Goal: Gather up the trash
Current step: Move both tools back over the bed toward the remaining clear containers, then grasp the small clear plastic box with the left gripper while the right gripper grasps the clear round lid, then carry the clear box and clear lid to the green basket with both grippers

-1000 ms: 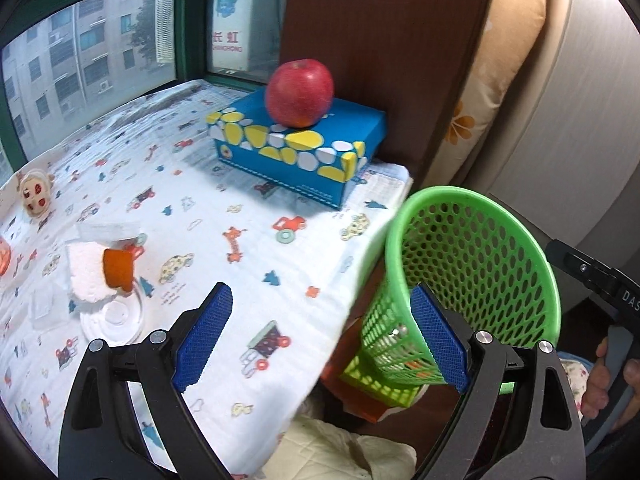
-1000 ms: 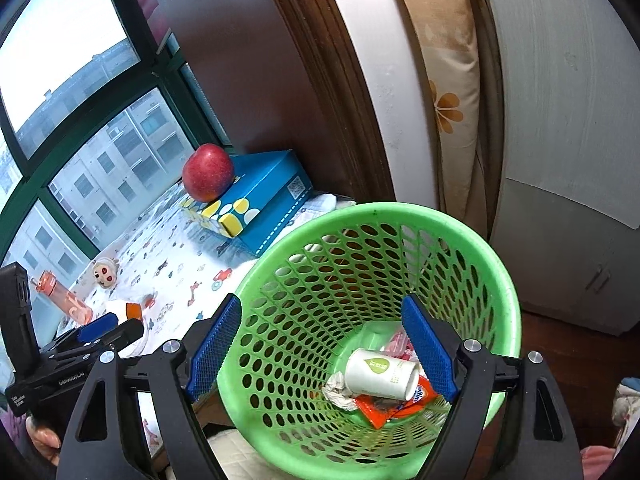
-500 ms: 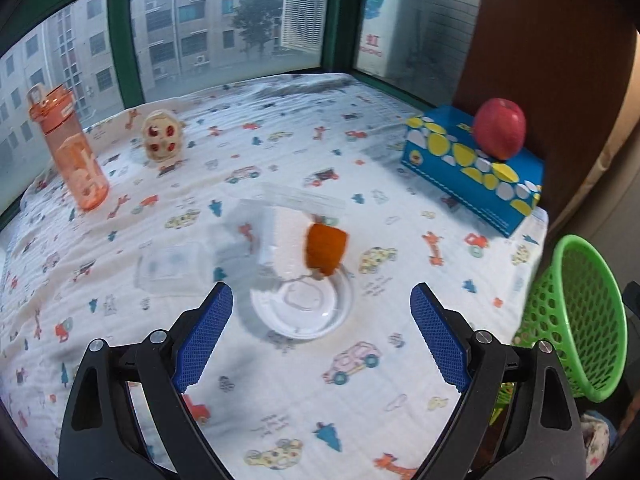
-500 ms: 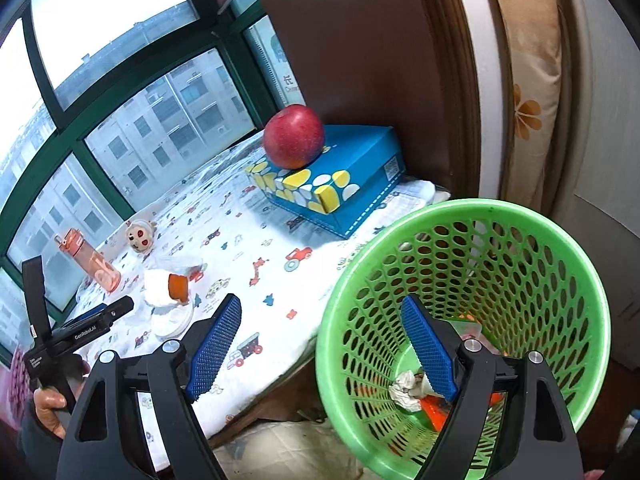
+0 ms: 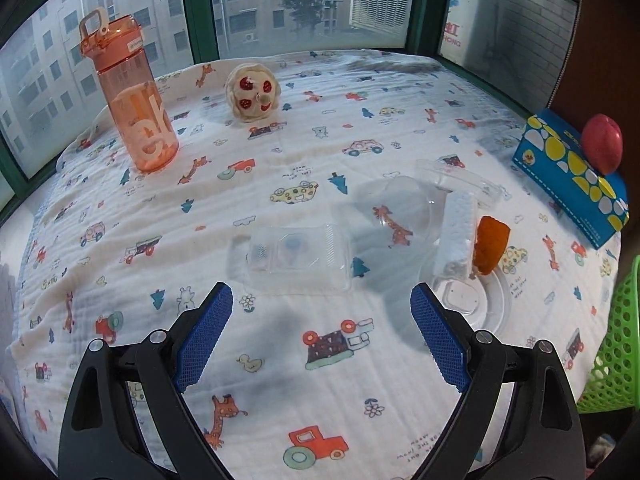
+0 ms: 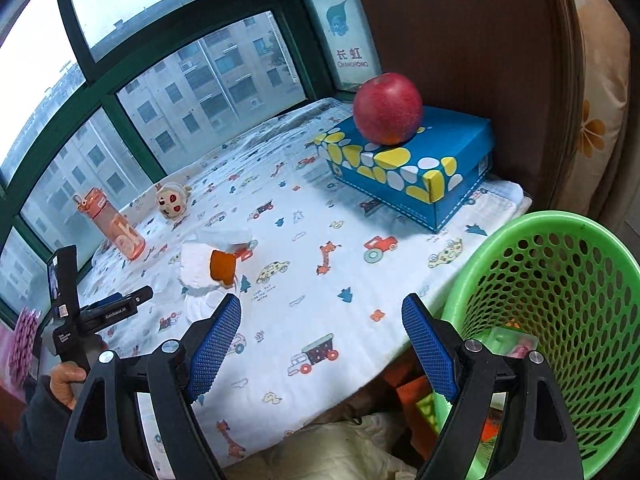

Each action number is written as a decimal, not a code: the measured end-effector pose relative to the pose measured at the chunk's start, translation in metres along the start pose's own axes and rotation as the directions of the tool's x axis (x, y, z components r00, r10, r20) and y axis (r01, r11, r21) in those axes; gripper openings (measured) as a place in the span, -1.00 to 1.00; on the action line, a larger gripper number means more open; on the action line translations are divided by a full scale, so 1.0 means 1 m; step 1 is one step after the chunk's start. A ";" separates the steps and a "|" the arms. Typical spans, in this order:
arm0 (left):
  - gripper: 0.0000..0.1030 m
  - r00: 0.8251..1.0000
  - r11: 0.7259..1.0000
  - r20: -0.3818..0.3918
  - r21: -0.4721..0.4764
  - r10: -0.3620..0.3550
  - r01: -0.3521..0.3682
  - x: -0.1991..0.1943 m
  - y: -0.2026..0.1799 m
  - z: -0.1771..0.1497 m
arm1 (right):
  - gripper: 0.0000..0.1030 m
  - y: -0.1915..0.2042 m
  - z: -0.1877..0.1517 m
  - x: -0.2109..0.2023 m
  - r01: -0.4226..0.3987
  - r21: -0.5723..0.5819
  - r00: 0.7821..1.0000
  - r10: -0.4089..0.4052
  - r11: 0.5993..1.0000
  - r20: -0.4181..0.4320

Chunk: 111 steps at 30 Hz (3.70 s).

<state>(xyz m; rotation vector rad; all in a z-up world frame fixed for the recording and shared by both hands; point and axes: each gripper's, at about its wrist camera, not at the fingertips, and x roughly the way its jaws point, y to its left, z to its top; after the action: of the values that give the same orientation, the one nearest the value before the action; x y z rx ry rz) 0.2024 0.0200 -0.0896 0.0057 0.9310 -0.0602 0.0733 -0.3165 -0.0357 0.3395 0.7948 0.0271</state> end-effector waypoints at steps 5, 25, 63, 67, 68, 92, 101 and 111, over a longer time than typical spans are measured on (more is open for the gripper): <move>0.79 1.000 1.000 -0.026 -0.007 0.003 -0.003 0.017 0.005 0.003 | 0.55 0.019 0.002 0.018 -0.020 -0.029 0.999 0.019 0.999 -0.028; 0.57 0.997 1.000 -0.075 -0.006 -0.012 0.011 0.063 0.010 0.013 | 0.55 0.063 0.008 0.067 -0.078 -0.096 0.992 0.068 0.992 -0.106; 0.39 0.994 0.993 -0.029 -0.049 -0.108 0.107 0.034 0.038 0.025 | 0.82 0.119 0.074 0.248 -0.301 -0.118 0.912 0.249 0.946 -0.327; 0.39 0.994 0.993 -0.034 -0.051 -0.108 0.106 0.036 0.040 0.024 | 0.82 0.119 0.073 0.259 -0.302 -0.107 0.908 0.252 0.947 -0.334; 0.39 0.993 0.993 -0.036 -0.053 -0.109 0.107 0.037 0.040 0.024 | 0.82 0.119 0.073 0.262 -0.304 -0.101 0.907 0.255 0.947 -0.336; 0.39 0.990 0.990 0.018 -0.022 -0.137 0.137 -0.017 0.020 0.018 | 0.71 0.096 0.065 0.153 -0.286 -0.102 0.950 0.267 0.953 -0.165; 0.39 0.978 0.977 0.035 0.048 -0.208 0.206 -0.057 -0.024 0.001 | 0.71 0.060 0.040 0.070 -0.230 -0.096 0.972 0.222 0.969 -0.082; 0.39 0.953 0.946 0.032 0.136 -0.302 0.296 -0.086 -0.091 -0.020 | 0.72 -0.002 0.009 0.004 -0.121 -0.049 0.993 0.120 0.991 -0.013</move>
<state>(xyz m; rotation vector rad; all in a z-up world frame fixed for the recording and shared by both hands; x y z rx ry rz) 0.1303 -0.0661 -0.0303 -0.0167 0.8677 -0.4019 0.0821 -0.3206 -0.0341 0.3399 0.7817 0.1620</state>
